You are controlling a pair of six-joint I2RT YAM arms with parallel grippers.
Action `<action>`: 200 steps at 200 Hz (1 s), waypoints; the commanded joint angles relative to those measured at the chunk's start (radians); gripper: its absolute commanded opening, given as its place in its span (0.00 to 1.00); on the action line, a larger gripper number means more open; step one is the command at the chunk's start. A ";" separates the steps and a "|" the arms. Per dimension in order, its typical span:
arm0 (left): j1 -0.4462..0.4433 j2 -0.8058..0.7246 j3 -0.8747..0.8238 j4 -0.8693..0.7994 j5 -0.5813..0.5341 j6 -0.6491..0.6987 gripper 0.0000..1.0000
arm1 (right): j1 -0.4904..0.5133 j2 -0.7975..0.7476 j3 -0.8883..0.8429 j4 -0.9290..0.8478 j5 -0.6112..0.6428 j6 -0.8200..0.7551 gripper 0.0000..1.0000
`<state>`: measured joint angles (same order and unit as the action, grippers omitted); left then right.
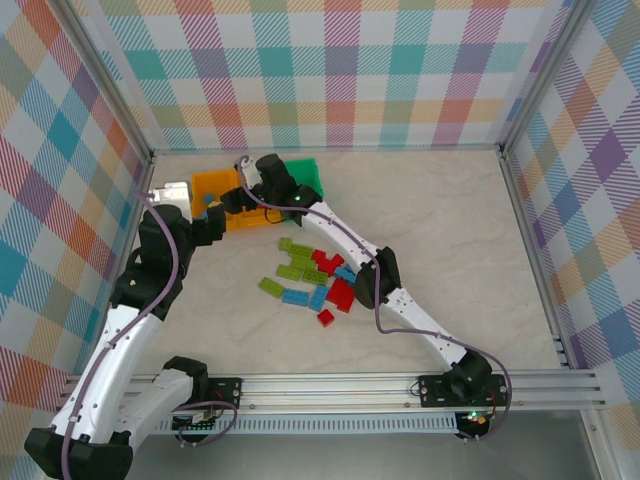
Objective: Sort the legos into containers by color
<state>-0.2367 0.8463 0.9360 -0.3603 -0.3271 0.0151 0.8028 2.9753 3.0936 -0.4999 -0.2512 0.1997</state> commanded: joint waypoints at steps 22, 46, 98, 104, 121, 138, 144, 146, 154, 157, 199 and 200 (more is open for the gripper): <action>0.007 0.009 -0.001 0.000 -0.002 -0.004 0.96 | 0.007 -0.194 0.060 -0.367 -0.029 -0.233 0.82; 0.007 0.009 -0.001 -0.002 -0.003 0.005 0.96 | 0.006 -0.269 0.060 -0.608 0.018 -0.422 0.92; 0.007 0.085 0.020 -0.047 0.119 0.042 1.00 | -0.070 -0.450 -0.026 -1.047 0.093 -0.544 1.00; 0.007 0.106 0.034 -0.066 0.155 0.041 1.00 | -0.082 -0.480 -0.048 -1.070 0.075 -0.532 1.00; 0.006 0.192 0.120 -0.185 0.266 -0.018 1.00 | -0.090 -0.566 -0.143 -1.091 0.070 -0.521 1.00; 0.005 0.280 0.214 -0.315 0.377 -0.131 1.00 | -0.090 -0.672 -0.291 -1.081 0.077 -0.529 1.00; 0.004 0.297 0.222 -0.331 0.418 -0.160 1.00 | -0.090 -0.720 -0.369 -1.068 0.092 -0.529 1.00; 0.003 0.303 0.222 -0.332 0.429 -0.172 1.00 | -0.090 -0.739 -0.398 -1.061 0.098 -0.530 1.00; -0.002 0.317 0.214 -0.327 0.458 -0.217 1.00 | -0.090 -0.817 -0.528 -1.025 0.120 -0.534 1.00; -0.005 0.321 0.208 -0.320 0.465 -0.234 1.00 | -0.090 -0.849 -0.579 -1.008 0.131 -0.534 1.00; -0.106 0.434 0.118 -0.165 0.385 -0.365 0.99 | -0.091 -1.258 -1.127 -0.791 0.211 -0.480 1.00; -0.110 0.439 0.120 -0.164 0.384 -0.366 0.99 | -0.091 -1.269 -1.136 -0.787 0.212 -0.476 1.00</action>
<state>-0.2852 1.2053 1.0851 -0.5835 0.0483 -0.2451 0.7074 1.8977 2.1342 -1.4017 -0.0875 -0.3115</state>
